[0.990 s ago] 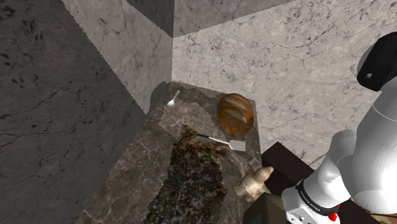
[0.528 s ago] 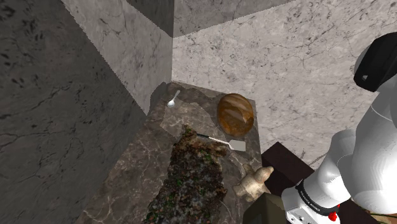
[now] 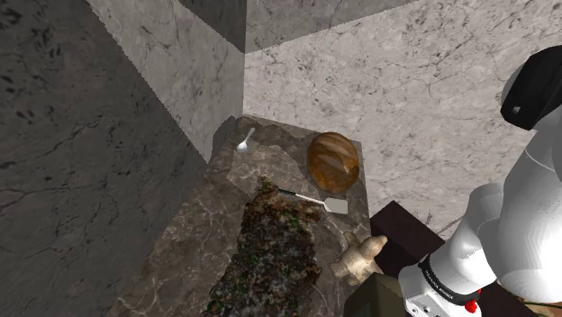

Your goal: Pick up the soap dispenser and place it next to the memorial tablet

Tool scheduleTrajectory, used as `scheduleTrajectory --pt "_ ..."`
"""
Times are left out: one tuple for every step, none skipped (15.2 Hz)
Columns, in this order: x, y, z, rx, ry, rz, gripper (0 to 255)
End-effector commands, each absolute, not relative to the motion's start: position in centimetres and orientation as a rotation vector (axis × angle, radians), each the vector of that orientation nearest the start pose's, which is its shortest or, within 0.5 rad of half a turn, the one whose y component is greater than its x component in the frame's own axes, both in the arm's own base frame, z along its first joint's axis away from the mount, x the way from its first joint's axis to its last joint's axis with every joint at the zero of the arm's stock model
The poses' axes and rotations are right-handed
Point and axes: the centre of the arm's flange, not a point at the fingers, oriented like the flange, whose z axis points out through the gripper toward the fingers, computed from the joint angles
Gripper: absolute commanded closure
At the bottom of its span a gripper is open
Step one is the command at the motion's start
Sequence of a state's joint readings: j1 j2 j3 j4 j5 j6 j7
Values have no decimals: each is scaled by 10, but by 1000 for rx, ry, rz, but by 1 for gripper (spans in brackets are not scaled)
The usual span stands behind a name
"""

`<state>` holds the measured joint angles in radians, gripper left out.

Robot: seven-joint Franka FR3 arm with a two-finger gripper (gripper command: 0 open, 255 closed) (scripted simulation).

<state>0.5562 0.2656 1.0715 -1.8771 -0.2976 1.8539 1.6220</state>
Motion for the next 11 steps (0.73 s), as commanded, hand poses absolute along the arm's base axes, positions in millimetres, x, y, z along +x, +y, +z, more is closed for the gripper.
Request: scheduleTrajectory --pt "21 579 424 -3271 -183 -88 0" --pt "20 581 437 -3271 -183 -88 0" --pt "19 583 451 -3271 -183 -88 0" --pt "19 584 464 -3271 -183 -88 0" --pt "18 586 474 -3271 -183 -88 0" --pt "18 586 474 -3271 -183 -88 0" --pt "18 586 474 -3271 -183 -88 0" --pt "18 586 474 -3271 -183 -88 0" --pt "18 586 474 -3271 -183 -88 0" --pt "18 586 474 -3271 -183 -88 0" --pt "18 586 474 -3271 -183 -88 0"
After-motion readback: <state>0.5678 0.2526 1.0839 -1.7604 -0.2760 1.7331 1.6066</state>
